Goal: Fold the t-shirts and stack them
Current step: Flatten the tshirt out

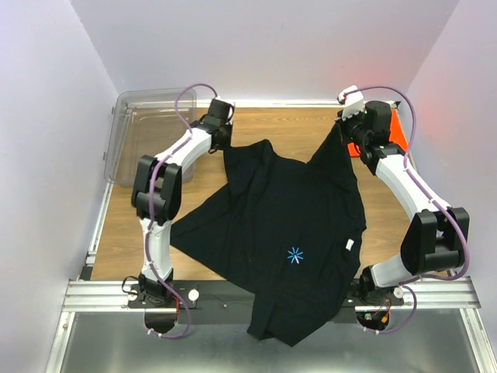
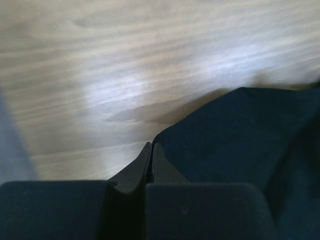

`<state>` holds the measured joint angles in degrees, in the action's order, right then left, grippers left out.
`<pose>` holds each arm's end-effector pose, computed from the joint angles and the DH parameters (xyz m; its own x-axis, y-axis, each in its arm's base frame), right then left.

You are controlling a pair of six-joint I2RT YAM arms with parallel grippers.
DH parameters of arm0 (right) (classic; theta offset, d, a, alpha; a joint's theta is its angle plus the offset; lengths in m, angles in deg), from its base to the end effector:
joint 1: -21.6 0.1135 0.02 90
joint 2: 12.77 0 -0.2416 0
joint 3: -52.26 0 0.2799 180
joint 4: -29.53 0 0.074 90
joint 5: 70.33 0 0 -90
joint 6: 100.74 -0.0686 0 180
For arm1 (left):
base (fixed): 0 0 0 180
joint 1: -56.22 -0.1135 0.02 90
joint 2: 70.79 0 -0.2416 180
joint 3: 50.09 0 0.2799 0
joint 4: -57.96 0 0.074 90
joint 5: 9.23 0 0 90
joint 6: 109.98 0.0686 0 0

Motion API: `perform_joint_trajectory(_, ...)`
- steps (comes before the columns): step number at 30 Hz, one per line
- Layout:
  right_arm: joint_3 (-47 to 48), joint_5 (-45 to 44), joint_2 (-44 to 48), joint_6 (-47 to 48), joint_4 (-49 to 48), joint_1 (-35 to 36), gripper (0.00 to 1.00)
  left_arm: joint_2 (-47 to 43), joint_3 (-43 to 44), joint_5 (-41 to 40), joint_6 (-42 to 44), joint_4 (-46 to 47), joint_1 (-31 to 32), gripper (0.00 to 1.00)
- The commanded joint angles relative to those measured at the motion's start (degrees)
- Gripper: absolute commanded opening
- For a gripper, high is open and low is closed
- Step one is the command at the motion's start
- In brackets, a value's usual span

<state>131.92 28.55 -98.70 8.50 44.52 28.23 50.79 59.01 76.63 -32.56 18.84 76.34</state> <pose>0.4092 0.0582 0.2725 -0.2554 -0.3575 -0.8983 -0.3613 0.8971 -0.2543 0.4790 -0.1702 0.1472 -0.7838 0.0558 -0.6186 0.1335 0.9878 -0.0801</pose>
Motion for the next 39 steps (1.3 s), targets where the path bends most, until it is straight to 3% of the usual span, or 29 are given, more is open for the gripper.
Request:
perform_joint_trajectory(1,-0.1,0.8,0.8,0.9,-0.6,-0.5,0.01,-9.2,-3.6,-2.4,0.3,2.7,0.0,0.00)
perform_joint_trajectory(15,4.6,2.8,2.3,0.5,2.7,-1.3,0.01,-27.3,-12.3,-6.2,0.7,8.5,-0.3,0.00)
perform_joint_trajectory(29,19.8,6.1,6.1,-1.1,11.0,-1.4,0.01,-40.4,-14.5,-10.3,3.1,14.3,-0.5,0.00)
perform_joint_trajectory(33,26.5,7.0,6.7,-1.9,14.1,-1.3,0.01,-46.4,-14.5,-9.8,3.7,16.4,-0.5,0.00)
perform_joint_trajectory(39,46.8,7.8,6.4,-2.7,21.8,-1.3,0.01,-59.5,-14.2,-4.6,3.4,23.7,-0.5,0.00)
